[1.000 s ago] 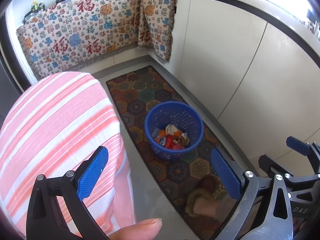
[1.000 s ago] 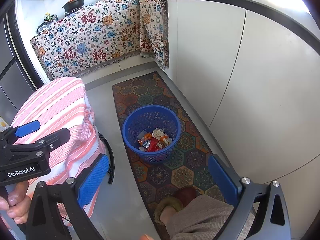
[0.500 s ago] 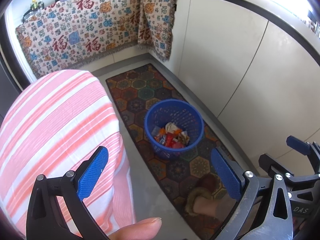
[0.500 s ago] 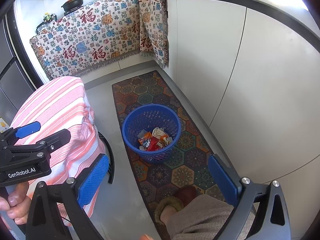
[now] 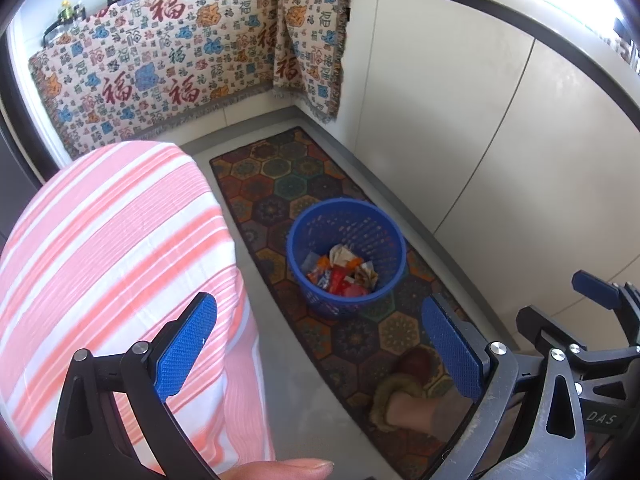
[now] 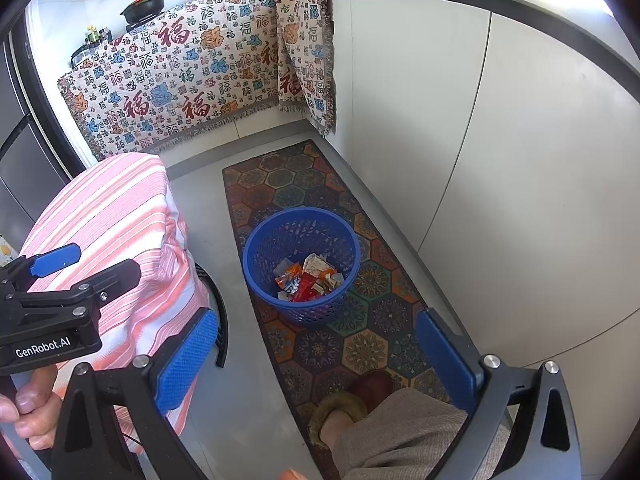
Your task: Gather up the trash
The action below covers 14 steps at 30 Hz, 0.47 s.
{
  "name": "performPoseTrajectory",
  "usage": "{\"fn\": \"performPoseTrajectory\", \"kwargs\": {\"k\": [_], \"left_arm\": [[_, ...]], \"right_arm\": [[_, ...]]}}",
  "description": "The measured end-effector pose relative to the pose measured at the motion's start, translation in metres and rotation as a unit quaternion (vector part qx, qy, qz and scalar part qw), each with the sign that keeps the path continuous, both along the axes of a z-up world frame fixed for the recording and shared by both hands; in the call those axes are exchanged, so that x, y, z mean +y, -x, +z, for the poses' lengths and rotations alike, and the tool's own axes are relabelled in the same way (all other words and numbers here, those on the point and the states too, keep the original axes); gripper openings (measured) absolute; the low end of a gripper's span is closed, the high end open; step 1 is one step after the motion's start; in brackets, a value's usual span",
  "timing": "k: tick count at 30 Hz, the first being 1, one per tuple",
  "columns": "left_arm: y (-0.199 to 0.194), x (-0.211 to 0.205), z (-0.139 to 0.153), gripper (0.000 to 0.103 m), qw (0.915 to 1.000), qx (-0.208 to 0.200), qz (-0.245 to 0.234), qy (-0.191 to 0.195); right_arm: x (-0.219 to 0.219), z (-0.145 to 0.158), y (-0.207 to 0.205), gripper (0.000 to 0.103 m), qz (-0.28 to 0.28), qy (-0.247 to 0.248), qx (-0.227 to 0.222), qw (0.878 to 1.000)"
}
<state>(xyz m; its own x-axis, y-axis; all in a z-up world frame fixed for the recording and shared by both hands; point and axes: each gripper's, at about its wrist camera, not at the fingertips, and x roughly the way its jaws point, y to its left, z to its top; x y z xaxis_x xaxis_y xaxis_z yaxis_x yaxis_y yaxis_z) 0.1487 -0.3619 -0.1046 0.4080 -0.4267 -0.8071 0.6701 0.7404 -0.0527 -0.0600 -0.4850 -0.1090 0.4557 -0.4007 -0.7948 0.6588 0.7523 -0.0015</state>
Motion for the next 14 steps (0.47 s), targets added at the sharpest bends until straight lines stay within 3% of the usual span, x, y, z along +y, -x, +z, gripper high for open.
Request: {"fn": "performPoseTrajectory", "kwargs": {"k": [14], "left_arm": [[0.0026,0.0069,0.0024,0.101,0.9998,0.004,-0.003,0.017]], "right_arm": [[-0.0030,-0.0008,0.0001,0.101,-0.001,-0.001,0.003,1.000]]}}
